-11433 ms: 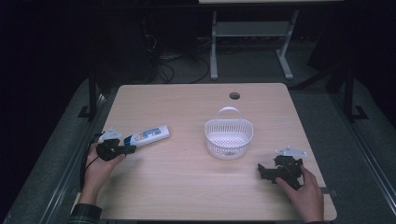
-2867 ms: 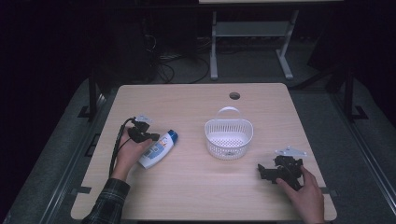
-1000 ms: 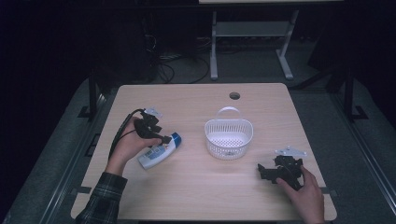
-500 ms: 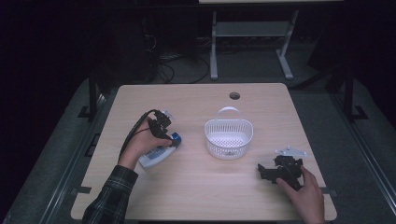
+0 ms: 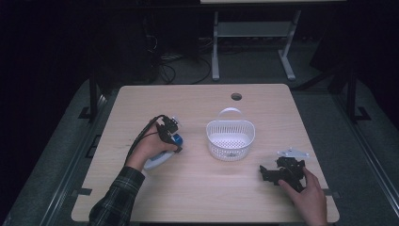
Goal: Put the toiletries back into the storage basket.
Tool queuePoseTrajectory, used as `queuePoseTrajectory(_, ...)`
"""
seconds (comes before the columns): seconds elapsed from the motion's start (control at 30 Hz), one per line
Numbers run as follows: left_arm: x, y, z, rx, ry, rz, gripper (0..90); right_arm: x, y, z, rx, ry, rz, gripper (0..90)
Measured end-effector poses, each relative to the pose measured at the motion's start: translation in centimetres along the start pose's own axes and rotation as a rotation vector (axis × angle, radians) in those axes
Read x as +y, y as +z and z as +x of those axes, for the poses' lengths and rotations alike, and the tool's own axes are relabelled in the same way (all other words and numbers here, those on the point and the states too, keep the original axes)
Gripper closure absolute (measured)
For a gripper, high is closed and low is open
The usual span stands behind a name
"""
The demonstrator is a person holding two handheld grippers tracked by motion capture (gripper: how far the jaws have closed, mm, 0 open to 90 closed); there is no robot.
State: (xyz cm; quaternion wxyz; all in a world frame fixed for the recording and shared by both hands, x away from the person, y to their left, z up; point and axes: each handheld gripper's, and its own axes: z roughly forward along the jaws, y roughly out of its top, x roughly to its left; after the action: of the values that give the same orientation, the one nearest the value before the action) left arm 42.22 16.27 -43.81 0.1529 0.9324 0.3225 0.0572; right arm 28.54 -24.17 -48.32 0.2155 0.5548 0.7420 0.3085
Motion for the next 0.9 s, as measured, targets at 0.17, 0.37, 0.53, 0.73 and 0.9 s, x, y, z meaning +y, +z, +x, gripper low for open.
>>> queuePoseTrajectory(0.17, -0.09, 0.41, -0.02, 0.004, 0.002, 0.019, 27.5, 0.0, 0.0, 0.0, 0.0, 0.0, 0.0, 0.0)
queuePoseTrajectory(0.37, -0.17, 0.31, 0.03, -0.003, 0.0, 0.011, 32.7, -0.01, -0.01, 0.01, 0.0, 0.0, 0.0, 0.0)
queuePoseTrajectory(0.53, -0.19, 0.3, 0.03, -0.004, -0.006, 0.005, 33.8, -0.01, -0.02, 0.01, 0.0, 0.0, 0.0, 0.0)
queuePoseTrajectory(0.73, -0.14, 0.29, 0.01, 0.0, -0.013, 0.006, 35.0, -0.01, -0.02, 0.01, 0.0, 0.0, 0.0, 0.0)
queuePoseTrajectory(0.9, -0.39, 0.12, -0.12, 0.002, -0.014, -0.015, 35.5, -0.02, -0.02, 0.01, 0.0, 0.0, 0.001, 0.0)
